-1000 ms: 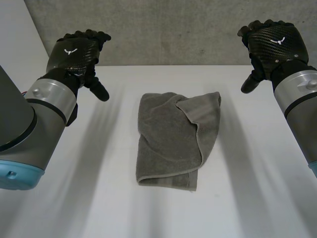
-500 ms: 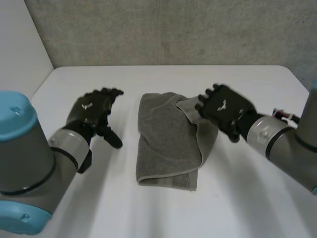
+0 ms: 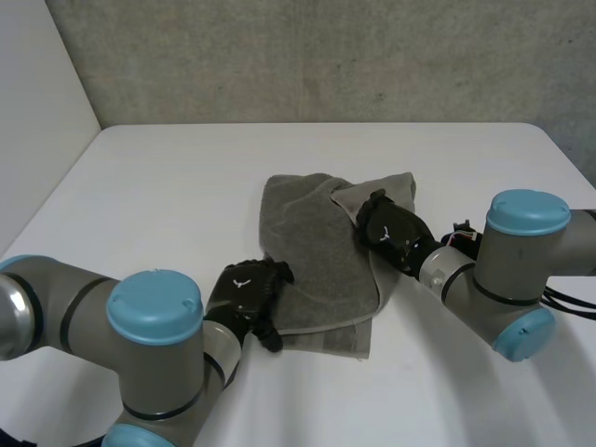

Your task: Fold the towel.

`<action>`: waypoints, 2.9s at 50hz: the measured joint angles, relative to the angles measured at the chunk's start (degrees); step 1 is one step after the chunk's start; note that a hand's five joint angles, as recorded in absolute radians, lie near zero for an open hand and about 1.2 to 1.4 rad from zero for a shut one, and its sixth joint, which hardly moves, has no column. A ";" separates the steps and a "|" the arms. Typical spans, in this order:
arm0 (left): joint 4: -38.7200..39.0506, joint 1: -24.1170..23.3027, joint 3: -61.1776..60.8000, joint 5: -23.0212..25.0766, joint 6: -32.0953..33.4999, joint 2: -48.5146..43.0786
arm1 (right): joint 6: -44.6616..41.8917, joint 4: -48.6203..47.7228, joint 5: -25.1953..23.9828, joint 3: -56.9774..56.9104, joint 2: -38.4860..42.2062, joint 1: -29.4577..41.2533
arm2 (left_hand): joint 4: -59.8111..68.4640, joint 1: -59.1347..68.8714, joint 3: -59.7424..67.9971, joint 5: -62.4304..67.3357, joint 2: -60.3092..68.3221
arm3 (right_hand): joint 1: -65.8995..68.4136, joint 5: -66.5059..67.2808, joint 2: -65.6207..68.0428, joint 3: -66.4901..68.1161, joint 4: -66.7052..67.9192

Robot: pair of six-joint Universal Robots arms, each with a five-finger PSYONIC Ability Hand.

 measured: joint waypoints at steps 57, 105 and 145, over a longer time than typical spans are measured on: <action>7.56 -0.07 3.36 -6.39 11.10 0.17 | 54.41 5.20 8.78 14.39 -38.64 -9.67 | 44.55 41.67 44.42 42.73 44.35 | 56.96 57.21 57.35 56.93 56.68; 6.14 7.47 -5.43 5.04 17.69 23.94 | 48.16 0.50 -1.81 20.14 -19.78 9.91 | 45.61 41.79 45.43 44.42 45.38 | 4.35 1.01 5.99 4.65 4.66; 6.17 11.13 -7.19 5.29 17.25 24.76 | 43.20 4.21 4.83 16.47 -17.80 10.32 | 45.62 41.79 45.44 44.42 45.38 | 22.33 21.63 23.05 22.52 22.74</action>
